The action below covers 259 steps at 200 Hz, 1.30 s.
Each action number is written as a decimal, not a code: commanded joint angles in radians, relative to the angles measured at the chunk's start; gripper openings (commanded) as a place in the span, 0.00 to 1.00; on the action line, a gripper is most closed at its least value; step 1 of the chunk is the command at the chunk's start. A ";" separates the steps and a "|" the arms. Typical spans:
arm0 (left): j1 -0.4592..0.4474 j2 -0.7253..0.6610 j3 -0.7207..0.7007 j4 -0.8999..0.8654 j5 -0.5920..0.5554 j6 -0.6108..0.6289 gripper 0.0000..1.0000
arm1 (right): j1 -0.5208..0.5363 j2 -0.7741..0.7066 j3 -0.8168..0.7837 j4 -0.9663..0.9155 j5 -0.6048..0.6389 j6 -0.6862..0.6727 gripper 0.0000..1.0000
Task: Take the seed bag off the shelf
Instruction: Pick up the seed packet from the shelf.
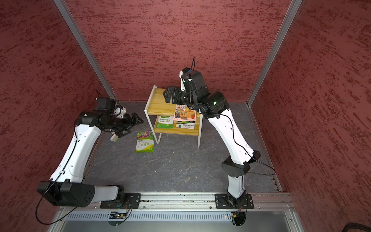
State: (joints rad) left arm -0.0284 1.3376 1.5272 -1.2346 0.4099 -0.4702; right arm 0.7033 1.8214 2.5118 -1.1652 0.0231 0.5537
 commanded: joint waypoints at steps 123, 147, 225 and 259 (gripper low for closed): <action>0.041 -0.026 -0.029 -0.023 0.024 0.083 1.00 | -0.011 -0.540 -0.873 0.224 0.039 0.292 0.98; 0.043 -0.033 -0.036 -0.026 0.023 0.090 1.00 | -0.011 -0.482 -0.847 0.276 0.019 0.295 0.98; 0.044 -0.048 -0.062 -0.033 0.028 0.119 1.00 | -0.017 -0.407 -0.802 0.375 -0.002 0.307 0.94; 0.044 -0.043 -0.065 -0.025 0.034 0.119 1.00 | -0.017 -0.408 -0.814 0.429 -0.017 0.317 0.77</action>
State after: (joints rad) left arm 0.0093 1.3060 1.4696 -1.2633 0.4267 -0.3721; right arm 0.6937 1.4162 1.6917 -0.8371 0.0132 0.8616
